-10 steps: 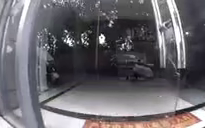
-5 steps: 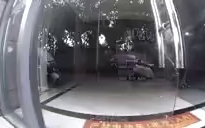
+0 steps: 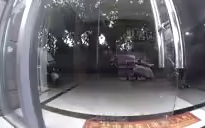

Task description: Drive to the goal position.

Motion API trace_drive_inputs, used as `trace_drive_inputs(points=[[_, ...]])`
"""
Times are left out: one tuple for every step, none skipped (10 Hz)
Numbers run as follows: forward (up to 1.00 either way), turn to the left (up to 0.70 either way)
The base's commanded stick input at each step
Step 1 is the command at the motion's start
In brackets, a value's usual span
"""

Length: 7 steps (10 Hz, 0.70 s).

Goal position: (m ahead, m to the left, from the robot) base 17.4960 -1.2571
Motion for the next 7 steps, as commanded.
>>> trace_drive_inputs(points=[[0.00,0.45],[0.00,0.45],[0.00,0.45],[0.00,0.45],[0.00,0.45],[0.00,0.45],[0.00,0.45]])
